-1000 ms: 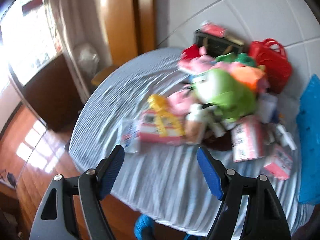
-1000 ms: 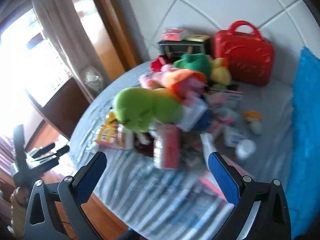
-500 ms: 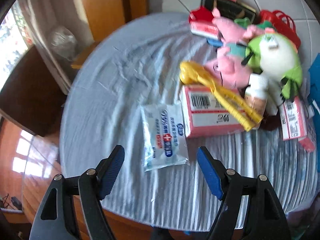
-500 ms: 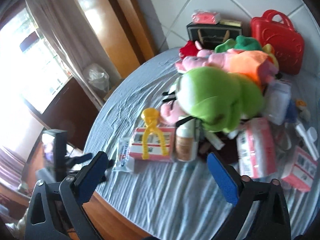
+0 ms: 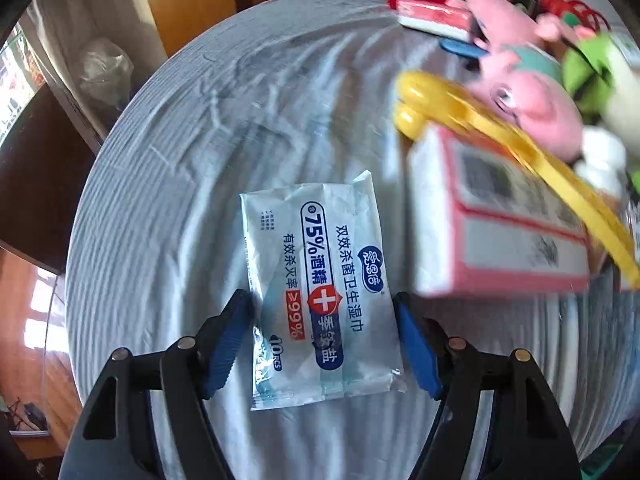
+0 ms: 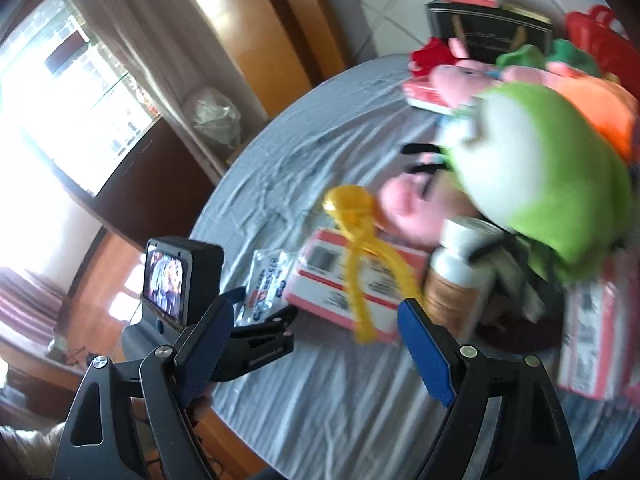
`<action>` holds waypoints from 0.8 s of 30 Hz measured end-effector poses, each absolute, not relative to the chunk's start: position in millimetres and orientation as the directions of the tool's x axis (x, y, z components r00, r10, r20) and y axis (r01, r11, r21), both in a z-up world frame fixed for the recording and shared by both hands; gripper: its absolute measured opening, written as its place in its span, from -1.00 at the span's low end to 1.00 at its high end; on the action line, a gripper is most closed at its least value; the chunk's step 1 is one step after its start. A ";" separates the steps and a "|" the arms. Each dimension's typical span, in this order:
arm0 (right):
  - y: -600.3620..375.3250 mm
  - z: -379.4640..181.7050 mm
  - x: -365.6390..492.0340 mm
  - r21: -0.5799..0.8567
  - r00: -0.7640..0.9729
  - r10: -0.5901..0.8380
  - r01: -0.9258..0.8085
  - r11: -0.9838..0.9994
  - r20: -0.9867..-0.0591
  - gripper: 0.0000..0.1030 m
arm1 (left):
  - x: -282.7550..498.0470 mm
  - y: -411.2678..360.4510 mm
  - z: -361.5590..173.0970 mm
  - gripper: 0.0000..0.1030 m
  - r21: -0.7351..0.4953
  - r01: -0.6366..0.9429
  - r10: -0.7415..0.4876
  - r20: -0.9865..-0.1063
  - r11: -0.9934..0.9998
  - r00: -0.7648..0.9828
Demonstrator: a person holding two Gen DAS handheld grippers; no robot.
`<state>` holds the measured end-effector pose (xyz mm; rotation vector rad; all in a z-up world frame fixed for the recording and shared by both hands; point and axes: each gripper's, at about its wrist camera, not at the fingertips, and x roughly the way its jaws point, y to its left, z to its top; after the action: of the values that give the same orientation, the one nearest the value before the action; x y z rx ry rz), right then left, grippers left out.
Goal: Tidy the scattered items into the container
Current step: 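Grasp the white wet-wipes packet with left tool while right tool grasps yellow toy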
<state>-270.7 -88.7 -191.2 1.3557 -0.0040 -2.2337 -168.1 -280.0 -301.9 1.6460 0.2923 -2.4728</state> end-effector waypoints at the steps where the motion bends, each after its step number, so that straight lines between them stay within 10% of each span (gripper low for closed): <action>1: -97.7 -193.1 -275.0 0.256 -0.360 -0.427 0.435 -0.863 -0.829 0.66 | -171.1 -287.1 -301.5 0.39 -0.080 0.236 -0.017 -0.924 -0.968 -0.383; 12: -142.6 -251.7 -364.1 0.125 -0.341 -0.231 0.305 -0.944 -0.911 0.25 | -235.5 -319.4 -305.0 0.38 -0.048 0.100 0.004 -0.915 -0.994 -0.404; 24: -152.1 -282.8 -384.0 0.158 -0.303 -0.240 0.270 -0.950 -0.922 -0.36 | -247.9 -309.3 -284.7 -0.29 -0.080 0.054 0.045 -0.882 -0.995 -0.469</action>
<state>-384.0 -152.1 -282.8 1.6266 0.0376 -2.3090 -247.9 -309.3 -284.7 1.6160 0.1507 -2.6844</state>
